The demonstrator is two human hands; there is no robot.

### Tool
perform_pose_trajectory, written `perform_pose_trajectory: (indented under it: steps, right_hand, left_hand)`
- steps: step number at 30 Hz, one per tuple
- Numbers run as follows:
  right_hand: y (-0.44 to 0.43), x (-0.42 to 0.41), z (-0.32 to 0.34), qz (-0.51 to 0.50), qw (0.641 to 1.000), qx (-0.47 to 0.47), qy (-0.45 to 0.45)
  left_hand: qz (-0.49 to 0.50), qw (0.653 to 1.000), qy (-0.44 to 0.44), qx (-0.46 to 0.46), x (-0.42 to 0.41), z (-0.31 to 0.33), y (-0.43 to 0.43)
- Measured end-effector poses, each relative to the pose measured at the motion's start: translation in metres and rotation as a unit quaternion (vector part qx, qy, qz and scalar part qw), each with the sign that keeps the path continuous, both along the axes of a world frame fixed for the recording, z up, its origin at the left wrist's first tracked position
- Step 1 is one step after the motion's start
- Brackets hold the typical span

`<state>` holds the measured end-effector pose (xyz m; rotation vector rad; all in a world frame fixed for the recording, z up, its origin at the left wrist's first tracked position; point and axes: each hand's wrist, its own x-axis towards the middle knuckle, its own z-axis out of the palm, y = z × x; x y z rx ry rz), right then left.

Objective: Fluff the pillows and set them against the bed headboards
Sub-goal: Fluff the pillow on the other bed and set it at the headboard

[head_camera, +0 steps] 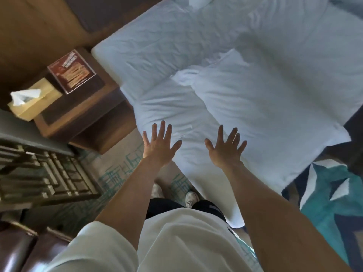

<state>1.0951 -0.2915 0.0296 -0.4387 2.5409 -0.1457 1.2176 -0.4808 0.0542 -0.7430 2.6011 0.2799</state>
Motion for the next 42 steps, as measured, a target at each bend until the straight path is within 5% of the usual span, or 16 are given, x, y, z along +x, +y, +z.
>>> perform_pose_trajectory:
  steps: [9,20,30,42]
  right_hand:
    - [-0.006,-0.076,-0.009,-0.141,0.99,0.028,0.005]
    - [-0.048,-0.181,-0.008,-0.35,0.935,0.028,0.05]
    - [0.003,-0.282,-0.054,-0.408,0.908,0.037,0.084]
    - [0.137,-0.417,-0.162,-0.425,0.896,0.078,0.097]
  left_hand:
    - [-0.185,0.981,0.046,-0.037,-0.151,-0.004,-0.048]
    - [-0.412,0.91,0.053,-0.003,-0.356,-0.012,-0.096]
    - [-0.427,0.898,0.111,0.006,-0.551,-0.063,-0.037]
    - [-0.378,0.923,0.074,-0.028,-0.658,-0.175,-0.01]
